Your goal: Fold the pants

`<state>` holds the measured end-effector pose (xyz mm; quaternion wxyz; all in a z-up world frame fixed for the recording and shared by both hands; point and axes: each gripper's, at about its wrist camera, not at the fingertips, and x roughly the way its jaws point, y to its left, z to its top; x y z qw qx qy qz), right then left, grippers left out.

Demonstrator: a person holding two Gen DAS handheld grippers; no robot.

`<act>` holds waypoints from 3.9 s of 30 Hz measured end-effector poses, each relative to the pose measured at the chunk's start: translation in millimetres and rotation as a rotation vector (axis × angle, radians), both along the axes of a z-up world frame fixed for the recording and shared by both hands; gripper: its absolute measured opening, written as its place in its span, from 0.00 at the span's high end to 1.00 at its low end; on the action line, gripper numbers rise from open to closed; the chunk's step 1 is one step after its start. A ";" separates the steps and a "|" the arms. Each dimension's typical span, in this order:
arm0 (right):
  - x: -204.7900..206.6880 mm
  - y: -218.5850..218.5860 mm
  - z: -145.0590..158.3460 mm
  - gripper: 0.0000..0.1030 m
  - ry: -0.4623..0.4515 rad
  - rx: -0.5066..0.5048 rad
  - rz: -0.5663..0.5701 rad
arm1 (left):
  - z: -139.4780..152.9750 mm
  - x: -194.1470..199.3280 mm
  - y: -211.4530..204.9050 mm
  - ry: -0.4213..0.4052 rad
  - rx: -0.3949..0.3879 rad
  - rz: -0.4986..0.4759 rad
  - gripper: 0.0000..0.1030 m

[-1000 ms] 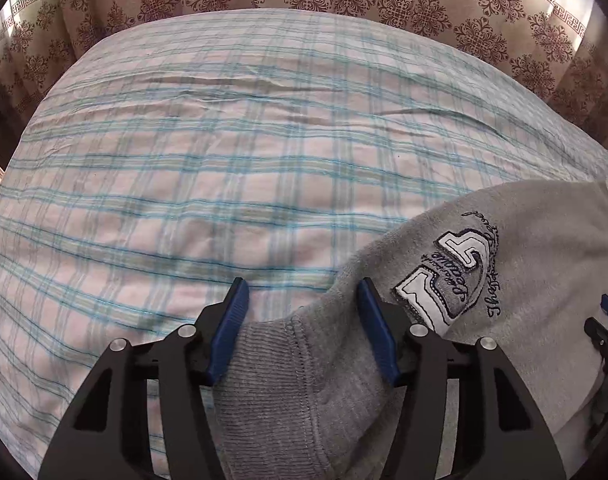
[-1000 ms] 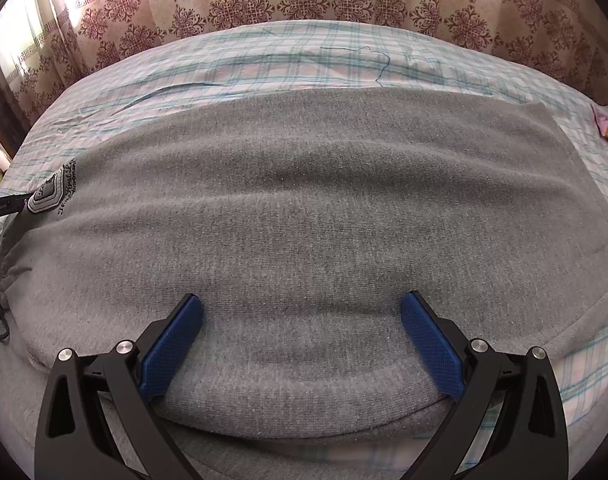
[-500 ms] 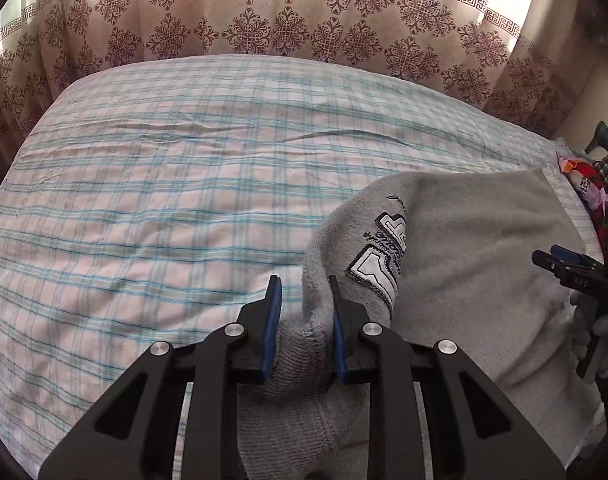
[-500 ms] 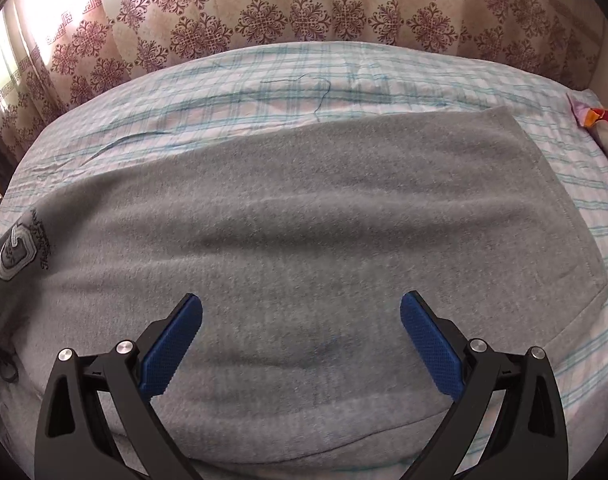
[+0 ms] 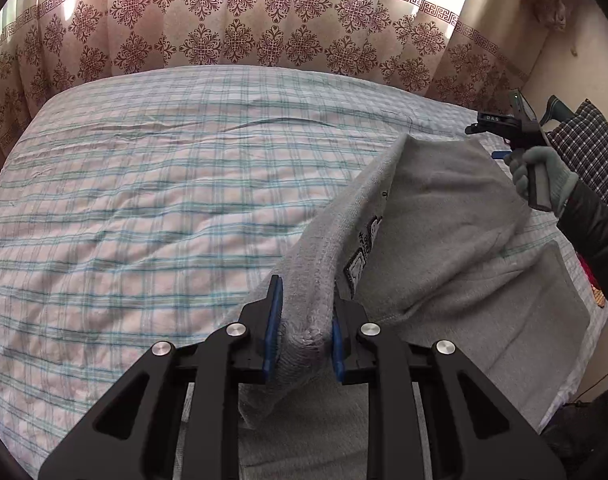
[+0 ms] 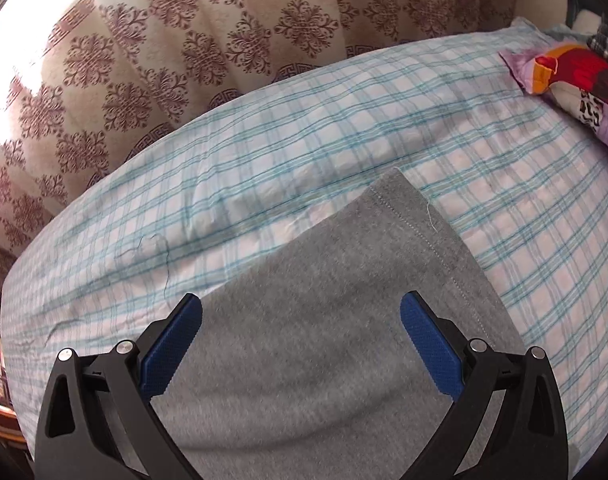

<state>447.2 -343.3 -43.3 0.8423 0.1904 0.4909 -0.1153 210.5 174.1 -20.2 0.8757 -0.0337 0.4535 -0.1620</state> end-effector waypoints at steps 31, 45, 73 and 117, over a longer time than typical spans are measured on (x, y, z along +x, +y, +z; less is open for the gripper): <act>-10.2 -31.7 14.3 0.95 0.055 -0.033 -0.042 | 36.5 -39.3 36.5 -0.127 0.047 -0.001 0.79; -158.5 -58.8 115.8 0.95 -0.158 -0.018 -0.053 | 55.5 -54.5 61.0 -0.180 0.072 0.019 0.79; -436.2 -84.3 58.6 0.95 -0.117 -0.049 -0.159 | 19.2 -182.2 57.4 -0.144 0.153 -0.059 0.79; -474.9 -88.3 38.8 0.53 -0.035 -0.187 -0.221 | 42.9 -193.8 30.1 -0.189 0.100 0.001 0.60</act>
